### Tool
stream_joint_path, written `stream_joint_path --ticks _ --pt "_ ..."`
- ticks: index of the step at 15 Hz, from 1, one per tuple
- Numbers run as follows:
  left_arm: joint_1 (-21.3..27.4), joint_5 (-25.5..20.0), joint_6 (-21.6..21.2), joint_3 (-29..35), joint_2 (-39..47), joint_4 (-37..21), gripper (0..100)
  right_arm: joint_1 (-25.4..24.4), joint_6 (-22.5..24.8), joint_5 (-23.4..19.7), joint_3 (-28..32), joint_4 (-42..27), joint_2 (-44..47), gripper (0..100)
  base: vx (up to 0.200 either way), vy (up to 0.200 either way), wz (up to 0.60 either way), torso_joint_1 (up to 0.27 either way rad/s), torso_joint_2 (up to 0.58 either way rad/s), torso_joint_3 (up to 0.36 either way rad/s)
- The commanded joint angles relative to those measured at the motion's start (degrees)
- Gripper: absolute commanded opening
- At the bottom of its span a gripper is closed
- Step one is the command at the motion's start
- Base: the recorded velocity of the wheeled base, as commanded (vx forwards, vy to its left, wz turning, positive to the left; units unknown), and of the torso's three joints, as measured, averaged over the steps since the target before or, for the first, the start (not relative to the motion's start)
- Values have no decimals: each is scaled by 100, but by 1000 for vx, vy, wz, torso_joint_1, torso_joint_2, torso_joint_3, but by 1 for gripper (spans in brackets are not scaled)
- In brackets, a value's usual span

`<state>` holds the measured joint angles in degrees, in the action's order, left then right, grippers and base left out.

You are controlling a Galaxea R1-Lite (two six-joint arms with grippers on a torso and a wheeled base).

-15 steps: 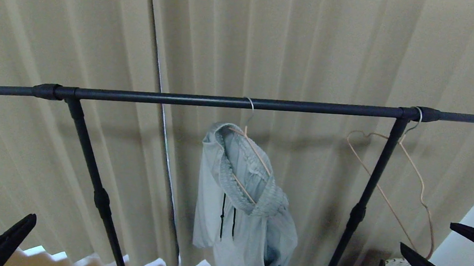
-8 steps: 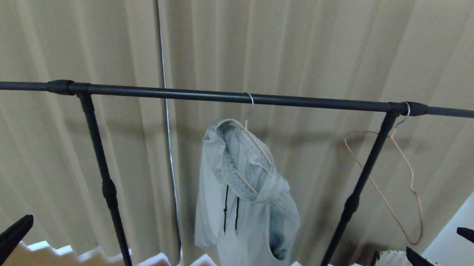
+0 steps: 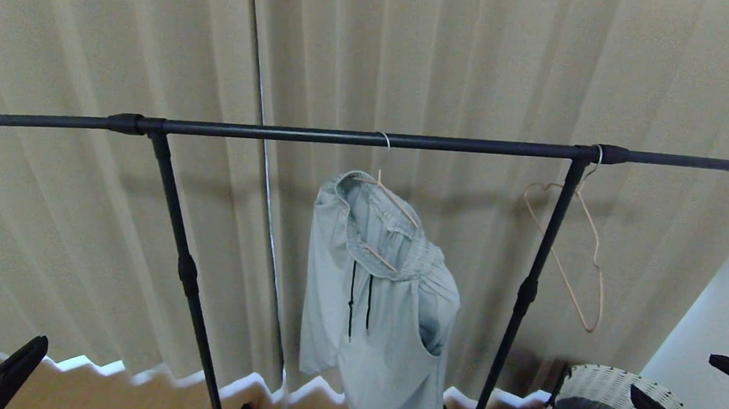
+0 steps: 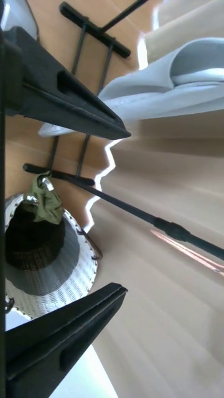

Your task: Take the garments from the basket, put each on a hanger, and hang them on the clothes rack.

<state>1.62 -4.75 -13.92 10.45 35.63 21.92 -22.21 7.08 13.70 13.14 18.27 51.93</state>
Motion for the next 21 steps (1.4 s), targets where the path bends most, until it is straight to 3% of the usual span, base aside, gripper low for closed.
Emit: stream_joint_path --ticks 1,17,21 --pt "-4 1 12 -8 -65 -3 100 -3 4 1 -40 1 -104 100 0 0 0 0 0 0" --pt "-22 10 3 1 -39 -21 100 -3 4 1 -163 -61 -60 100 0 0 0 -1 1 5" --pt "-13 10 3 -34 -48 -21 100 -3 12 1 -180 -61 -60 100 0 0 0 -162 391 213"
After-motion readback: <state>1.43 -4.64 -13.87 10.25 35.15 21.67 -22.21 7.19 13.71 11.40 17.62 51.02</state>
